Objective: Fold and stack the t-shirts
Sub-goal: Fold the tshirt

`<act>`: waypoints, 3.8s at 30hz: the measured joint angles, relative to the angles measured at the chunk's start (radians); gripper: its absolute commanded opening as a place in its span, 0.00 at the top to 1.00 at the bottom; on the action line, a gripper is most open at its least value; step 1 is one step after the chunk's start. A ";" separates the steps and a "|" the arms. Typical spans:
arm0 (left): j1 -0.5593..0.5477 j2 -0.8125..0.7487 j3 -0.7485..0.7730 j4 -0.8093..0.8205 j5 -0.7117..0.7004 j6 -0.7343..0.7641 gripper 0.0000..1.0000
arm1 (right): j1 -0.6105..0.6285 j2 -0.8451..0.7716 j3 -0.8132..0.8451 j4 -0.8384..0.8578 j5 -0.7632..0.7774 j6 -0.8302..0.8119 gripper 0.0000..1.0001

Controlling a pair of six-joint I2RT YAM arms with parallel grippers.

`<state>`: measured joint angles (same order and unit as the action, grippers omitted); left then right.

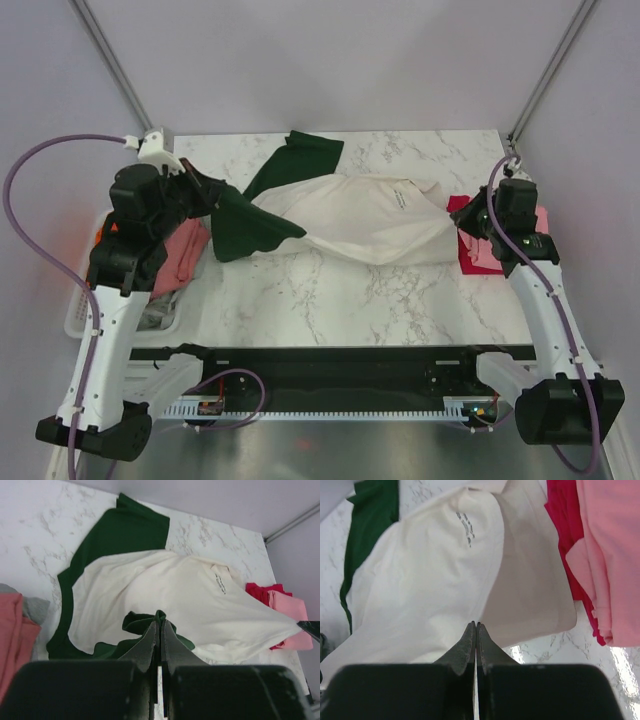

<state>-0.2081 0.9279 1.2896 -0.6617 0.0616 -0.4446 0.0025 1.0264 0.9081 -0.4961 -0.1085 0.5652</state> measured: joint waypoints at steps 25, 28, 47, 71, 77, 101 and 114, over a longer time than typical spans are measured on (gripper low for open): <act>0.006 0.049 0.668 0.080 -0.119 0.153 0.98 | -0.170 -0.234 0.509 0.036 -0.094 0.051 1.00; 0.006 0.001 0.712 0.136 -0.069 0.152 0.98 | -0.170 -0.313 0.529 0.050 -0.082 0.051 1.00; 0.006 0.019 0.578 0.505 -0.007 0.102 0.98 | -0.170 -0.266 0.607 0.183 -0.057 0.119 1.00; 0.113 0.671 1.129 0.706 0.106 -0.056 0.98 | -0.209 0.604 1.160 0.477 -0.400 0.515 1.00; 0.136 0.709 0.677 0.800 0.182 -0.060 0.98 | -0.207 0.684 0.695 0.676 -0.472 0.555 1.00; 0.137 -0.267 -0.498 0.715 0.102 -0.114 0.98 | -0.245 0.151 -0.346 0.603 -0.332 0.243 1.00; 0.137 -0.506 -0.719 0.484 0.237 -0.117 0.98 | -0.244 -0.385 -0.444 0.171 -0.182 0.063 1.00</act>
<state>-0.0715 0.4221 0.5709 -0.1772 0.2981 -0.5621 -0.2413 0.6415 0.4637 -0.3256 -0.2901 0.6281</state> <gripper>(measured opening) 0.029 0.007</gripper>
